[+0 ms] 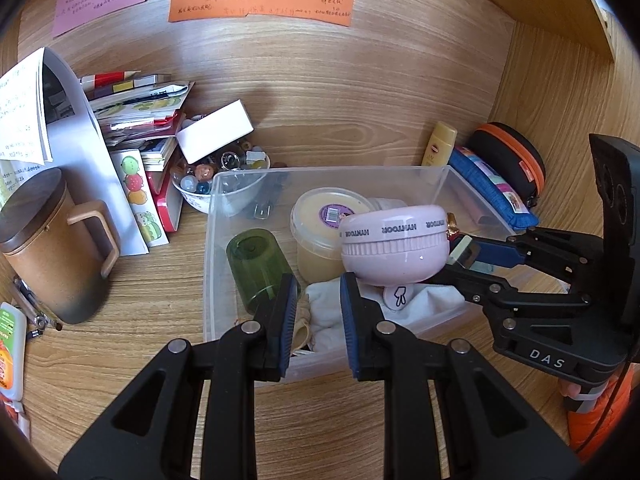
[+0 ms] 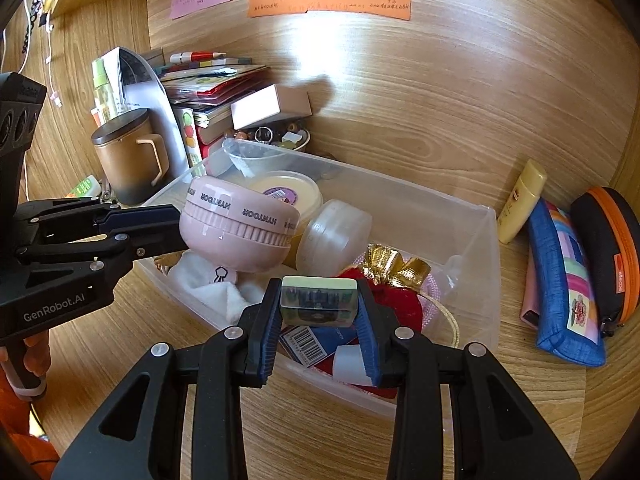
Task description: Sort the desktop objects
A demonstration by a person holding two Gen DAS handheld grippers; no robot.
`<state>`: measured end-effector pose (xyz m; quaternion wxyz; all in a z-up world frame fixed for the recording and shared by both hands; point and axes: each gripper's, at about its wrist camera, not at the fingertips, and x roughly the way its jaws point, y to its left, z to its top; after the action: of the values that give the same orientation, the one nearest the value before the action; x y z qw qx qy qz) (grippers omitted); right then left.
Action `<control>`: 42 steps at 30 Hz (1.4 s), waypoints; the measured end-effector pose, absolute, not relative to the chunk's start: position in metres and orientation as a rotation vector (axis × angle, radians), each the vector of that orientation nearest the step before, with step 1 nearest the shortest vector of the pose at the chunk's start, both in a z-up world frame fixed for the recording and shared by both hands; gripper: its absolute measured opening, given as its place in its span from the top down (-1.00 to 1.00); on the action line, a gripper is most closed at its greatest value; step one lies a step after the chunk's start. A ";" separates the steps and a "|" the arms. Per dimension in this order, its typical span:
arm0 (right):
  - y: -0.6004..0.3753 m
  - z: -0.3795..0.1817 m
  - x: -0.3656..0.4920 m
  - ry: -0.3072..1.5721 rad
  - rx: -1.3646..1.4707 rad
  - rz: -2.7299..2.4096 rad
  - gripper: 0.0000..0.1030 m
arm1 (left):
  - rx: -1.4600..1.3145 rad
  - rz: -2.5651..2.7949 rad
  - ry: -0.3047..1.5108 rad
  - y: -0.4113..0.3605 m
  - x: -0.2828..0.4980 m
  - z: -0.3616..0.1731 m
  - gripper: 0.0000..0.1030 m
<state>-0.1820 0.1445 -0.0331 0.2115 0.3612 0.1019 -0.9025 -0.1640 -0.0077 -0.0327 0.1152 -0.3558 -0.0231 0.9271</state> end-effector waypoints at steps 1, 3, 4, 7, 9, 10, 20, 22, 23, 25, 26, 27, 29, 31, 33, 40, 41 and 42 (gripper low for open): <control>0.145 -0.033 -0.182 0.280 1.001 -2.507 0.39 | -1.044 2.716 -0.065 -0.007 -0.164 -0.033 0.59; 0.146 -0.033 -0.182 0.276 1.003 -2.505 0.39 | -1.047 2.717 -0.055 -0.006 -0.164 -0.033 0.58; 0.146 -0.033 -0.182 0.277 1.003 -2.507 0.37 | -1.048 2.720 -0.053 -0.006 -0.163 -0.033 0.54; 0.147 -0.034 -0.181 0.295 0.995 -2.534 0.15 | -1.045 2.723 -0.056 -0.006 -0.160 -0.033 0.32; 0.148 -0.033 -0.181 0.296 0.988 -2.540 0.10 | -1.039 2.727 -0.048 -0.004 -0.158 -0.033 0.28; 0.149 -0.033 -0.181 0.293 0.985 -2.539 0.09 | -1.039 2.728 -0.041 -0.003 -0.157 -0.032 0.28; 0.151 -0.022 -0.172 0.309 0.937 -2.576 -0.38 | -0.985 2.775 -0.011 -0.007 -0.142 -0.021 -0.21; 0.151 -0.018 -0.168 0.311 0.915 -2.587 -0.50 | -0.970 2.792 0.003 -0.007 -0.139 -0.018 -0.32; 0.151 -0.016 -0.166 0.316 0.905 -2.592 -0.56 | -0.963 2.799 0.010 -0.007 -0.137 -0.018 -0.38; 0.151 -0.013 -0.164 0.323 0.893 -2.598 -0.59 | -0.950 2.812 0.020 -0.007 -0.133 -0.016 -0.46; 0.151 -0.011 -0.162 0.324 0.890 -2.599 -0.60 | -0.944 2.815 0.023 -0.007 -0.132 -0.015 -0.50; 0.151 -0.010 -0.162 0.324 0.890 -2.600 -0.60 | -0.940 2.822 0.027 -0.008 -0.130 -0.014 -0.54; 0.153 -0.008 -0.160 0.321 0.898 -2.604 -0.66 | -0.936 2.841 0.035 -0.009 -0.126 -0.012 -0.71; 0.156 -0.008 -0.159 0.309 0.912 -2.605 -0.70 | -0.926 2.856 0.036 -0.010 -0.122 -0.009 -0.74; 0.160 -0.007 -0.158 0.289 0.924 -2.608 -0.70 | -0.919 2.878 0.039 -0.012 -0.119 -0.007 -0.78; 0.174 0.001 -0.143 0.241 0.952 -2.659 -0.72 | -0.871 2.923 0.015 -0.015 -0.102 0.004 -0.82; 0.176 0.003 -0.140 0.233 0.946 -2.665 -0.72 | -0.863 2.932 0.016 -0.015 -0.099 0.005 -0.83; 0.178 0.005 -0.136 0.224 0.937 -2.673 -0.72 | -0.851 2.943 0.017 -0.014 -0.096 0.007 -0.84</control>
<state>-0.1358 0.1780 0.0052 0.1496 0.3262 0.0781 -0.9301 -0.0963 -0.0144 0.0071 0.0389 -0.2776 0.0057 0.9599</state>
